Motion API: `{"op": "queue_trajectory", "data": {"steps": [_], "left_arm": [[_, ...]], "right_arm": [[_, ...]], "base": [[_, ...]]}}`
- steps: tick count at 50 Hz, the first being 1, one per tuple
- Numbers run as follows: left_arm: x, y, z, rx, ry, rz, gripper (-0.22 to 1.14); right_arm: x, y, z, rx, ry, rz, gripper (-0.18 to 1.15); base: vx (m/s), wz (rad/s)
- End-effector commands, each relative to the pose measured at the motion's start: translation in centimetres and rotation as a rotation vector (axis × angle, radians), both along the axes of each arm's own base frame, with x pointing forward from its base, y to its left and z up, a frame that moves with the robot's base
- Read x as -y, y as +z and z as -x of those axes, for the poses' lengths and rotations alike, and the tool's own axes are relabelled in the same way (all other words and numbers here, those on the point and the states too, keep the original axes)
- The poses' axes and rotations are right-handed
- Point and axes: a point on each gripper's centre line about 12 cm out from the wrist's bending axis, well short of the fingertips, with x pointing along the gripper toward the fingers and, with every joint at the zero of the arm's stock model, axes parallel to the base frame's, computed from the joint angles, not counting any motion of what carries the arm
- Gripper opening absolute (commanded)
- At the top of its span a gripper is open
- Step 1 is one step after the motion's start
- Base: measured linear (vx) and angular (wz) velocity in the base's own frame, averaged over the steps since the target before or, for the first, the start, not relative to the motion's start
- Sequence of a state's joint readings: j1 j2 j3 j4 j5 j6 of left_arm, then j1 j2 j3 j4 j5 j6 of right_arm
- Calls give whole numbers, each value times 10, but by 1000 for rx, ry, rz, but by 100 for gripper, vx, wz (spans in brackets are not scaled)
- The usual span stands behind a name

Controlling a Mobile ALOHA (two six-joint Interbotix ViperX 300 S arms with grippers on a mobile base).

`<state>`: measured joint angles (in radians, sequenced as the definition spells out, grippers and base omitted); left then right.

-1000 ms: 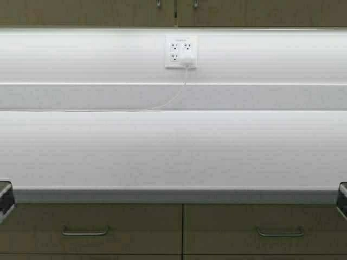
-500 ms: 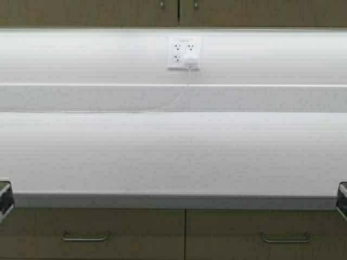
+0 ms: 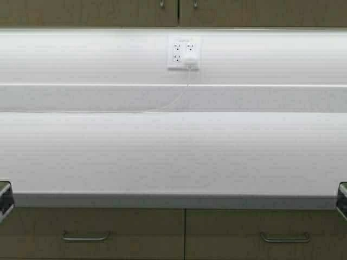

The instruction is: Open the cabinet, put the pot inside, then close it

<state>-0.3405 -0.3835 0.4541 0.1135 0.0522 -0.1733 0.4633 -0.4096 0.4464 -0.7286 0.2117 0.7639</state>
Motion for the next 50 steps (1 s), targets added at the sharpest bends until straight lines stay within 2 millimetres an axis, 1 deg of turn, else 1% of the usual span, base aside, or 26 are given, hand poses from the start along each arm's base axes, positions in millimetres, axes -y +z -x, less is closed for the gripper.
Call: {"op": "queue_trajectory", "data": {"steps": [1, 15, 50], "left_arm": [[-1, 9, 4, 28, -1, 13, 4], [-1, 5, 5, 17, -2, 11, 4], [-2, 6, 6, 21, -1, 11, 4]], "right_arm": [[0, 10, 3, 26, 6, -11, 6], [0, 9, 3, 24, 6, -11, 6], [1, 5, 3, 16, 5, -6, 6]], "base": [[0, 0], [0, 0], [0, 0]]}}
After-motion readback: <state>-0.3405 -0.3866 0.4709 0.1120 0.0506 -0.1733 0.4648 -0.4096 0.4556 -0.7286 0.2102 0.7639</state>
